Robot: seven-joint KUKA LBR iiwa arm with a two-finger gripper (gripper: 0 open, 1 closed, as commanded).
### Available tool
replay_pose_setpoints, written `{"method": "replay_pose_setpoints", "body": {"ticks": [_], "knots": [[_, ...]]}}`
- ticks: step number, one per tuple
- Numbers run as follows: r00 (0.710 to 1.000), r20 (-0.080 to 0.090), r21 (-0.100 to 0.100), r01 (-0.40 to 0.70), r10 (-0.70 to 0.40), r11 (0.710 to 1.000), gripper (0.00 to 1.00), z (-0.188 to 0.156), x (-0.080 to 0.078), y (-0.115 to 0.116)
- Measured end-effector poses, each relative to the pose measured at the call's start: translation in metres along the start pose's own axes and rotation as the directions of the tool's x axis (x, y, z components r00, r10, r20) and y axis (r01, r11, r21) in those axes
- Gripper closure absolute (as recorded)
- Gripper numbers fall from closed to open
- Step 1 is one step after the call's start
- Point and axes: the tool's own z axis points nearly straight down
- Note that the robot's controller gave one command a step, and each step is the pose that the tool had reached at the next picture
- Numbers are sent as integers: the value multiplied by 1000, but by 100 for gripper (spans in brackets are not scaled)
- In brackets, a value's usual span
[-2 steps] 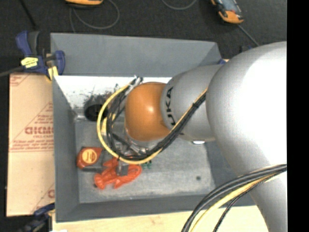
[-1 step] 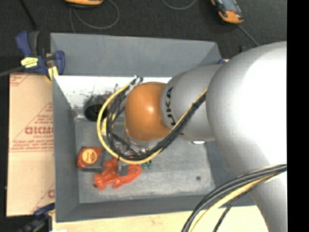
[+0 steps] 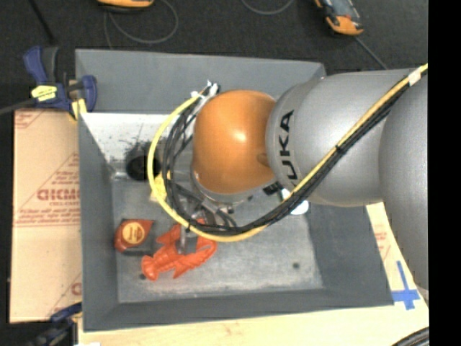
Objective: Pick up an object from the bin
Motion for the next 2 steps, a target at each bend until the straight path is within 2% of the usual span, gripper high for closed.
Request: {"method": "replay_pose_setpoints", "body": {"ticks": [1,2], "knots": [[1000,0,0,-1,1,1000,100,0,0,0],[1000,-3,3,-5,5,1000,100,-54,-27,-10]]}}
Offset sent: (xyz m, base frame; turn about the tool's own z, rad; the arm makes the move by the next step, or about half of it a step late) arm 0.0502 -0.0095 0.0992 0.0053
